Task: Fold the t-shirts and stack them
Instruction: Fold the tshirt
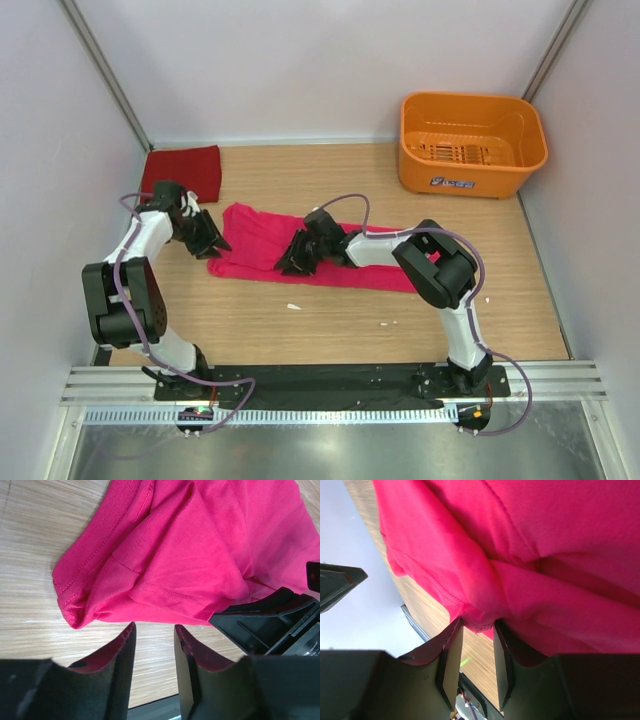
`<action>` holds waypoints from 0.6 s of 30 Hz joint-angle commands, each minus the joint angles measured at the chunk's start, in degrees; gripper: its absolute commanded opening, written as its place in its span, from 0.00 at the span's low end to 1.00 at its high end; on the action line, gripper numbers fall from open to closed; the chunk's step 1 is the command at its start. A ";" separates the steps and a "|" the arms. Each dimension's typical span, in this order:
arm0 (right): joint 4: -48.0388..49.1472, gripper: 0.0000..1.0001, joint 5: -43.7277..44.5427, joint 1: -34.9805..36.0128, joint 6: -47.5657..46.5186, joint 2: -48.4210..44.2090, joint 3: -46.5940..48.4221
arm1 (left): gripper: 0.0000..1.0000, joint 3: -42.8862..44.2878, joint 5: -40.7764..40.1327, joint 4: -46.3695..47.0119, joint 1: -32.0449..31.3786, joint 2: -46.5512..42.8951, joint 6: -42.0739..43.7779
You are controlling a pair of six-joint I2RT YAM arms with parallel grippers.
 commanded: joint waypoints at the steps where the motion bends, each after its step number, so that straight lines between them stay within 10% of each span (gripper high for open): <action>1: 1.52 0.35 -1.06 0.23 0.20 0.25 1.99 | 0.39 0.12 1.80 1.36 0.05 0.38 0.43; 10: 0.81 0.01 -1.59 -0.82 -0.77 -1.42 1.11 | 0.32 -0.41 2.15 3.37 -0.74 5.48 -0.45; 18: 1.34 0.01 -2.47 -1.17 -0.69 -1.25 1.37 | 0.29 1.17 -0.30 3.99 -1.70 9.09 -1.24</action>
